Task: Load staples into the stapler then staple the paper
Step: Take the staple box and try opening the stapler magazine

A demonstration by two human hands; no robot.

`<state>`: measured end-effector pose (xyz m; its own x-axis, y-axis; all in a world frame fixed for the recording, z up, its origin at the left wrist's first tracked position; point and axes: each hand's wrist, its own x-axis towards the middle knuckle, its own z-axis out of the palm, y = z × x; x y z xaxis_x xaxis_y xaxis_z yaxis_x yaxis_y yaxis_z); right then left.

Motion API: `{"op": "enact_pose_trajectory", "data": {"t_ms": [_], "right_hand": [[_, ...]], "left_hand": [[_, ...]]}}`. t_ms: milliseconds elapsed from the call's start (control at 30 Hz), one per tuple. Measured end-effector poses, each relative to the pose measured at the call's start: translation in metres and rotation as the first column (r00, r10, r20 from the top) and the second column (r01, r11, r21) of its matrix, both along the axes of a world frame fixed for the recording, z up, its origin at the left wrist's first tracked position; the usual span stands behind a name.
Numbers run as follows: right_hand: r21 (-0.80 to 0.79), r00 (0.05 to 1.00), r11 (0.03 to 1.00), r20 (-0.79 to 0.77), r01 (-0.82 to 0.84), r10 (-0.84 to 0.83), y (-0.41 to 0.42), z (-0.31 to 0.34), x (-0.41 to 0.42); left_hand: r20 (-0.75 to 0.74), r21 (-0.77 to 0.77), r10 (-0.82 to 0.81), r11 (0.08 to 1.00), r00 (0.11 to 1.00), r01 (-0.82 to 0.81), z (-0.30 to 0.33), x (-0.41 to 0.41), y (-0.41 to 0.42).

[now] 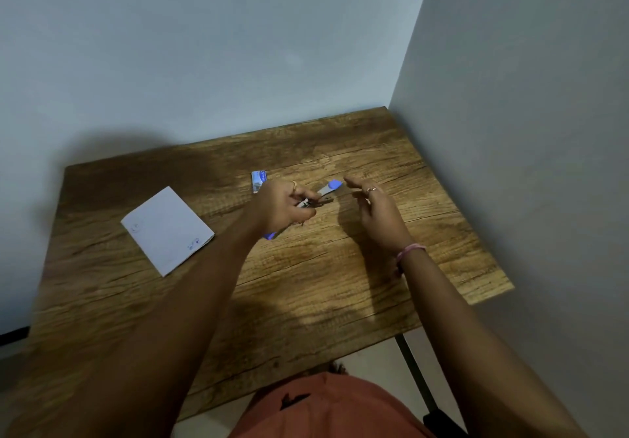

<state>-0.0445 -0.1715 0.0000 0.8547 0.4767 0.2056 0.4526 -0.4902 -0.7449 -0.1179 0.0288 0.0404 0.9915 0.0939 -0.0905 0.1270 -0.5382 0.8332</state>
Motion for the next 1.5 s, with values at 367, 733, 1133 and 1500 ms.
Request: {"op": "enact_pose_trajectory", "data": {"t_ms": [367, 733, 1133, 1500], "right_hand": [[-0.113, 0.995, 0.994, -0.098, 0.006, -0.017, -0.005, -0.008, -0.012], [-0.152, 0.992, 0.988, -0.123, -0.006, -0.012, -0.002, -0.006, -0.012], [-0.152, 0.987, 0.988, -0.158, -0.014, -0.01, -0.004, -0.007, -0.011], [-0.117, 0.985, 0.993, -0.175, -0.006, -0.014, -0.001, -0.007, -0.014]], "left_hand": [[-0.074, 0.23, -0.062, 0.97, 0.995, 0.077, -0.003, -0.003, 0.002], [-0.167, 0.192, 0.127, 0.977, 0.978, -0.094, 0.017, 0.009, -0.007], [-0.164, 0.446, 0.002, 0.892, 0.986, 0.073, 0.026, 0.017, -0.018], [-0.144, 0.088, 0.16, 0.985, 0.977, -0.149, 0.013, 0.011, -0.006]]}}
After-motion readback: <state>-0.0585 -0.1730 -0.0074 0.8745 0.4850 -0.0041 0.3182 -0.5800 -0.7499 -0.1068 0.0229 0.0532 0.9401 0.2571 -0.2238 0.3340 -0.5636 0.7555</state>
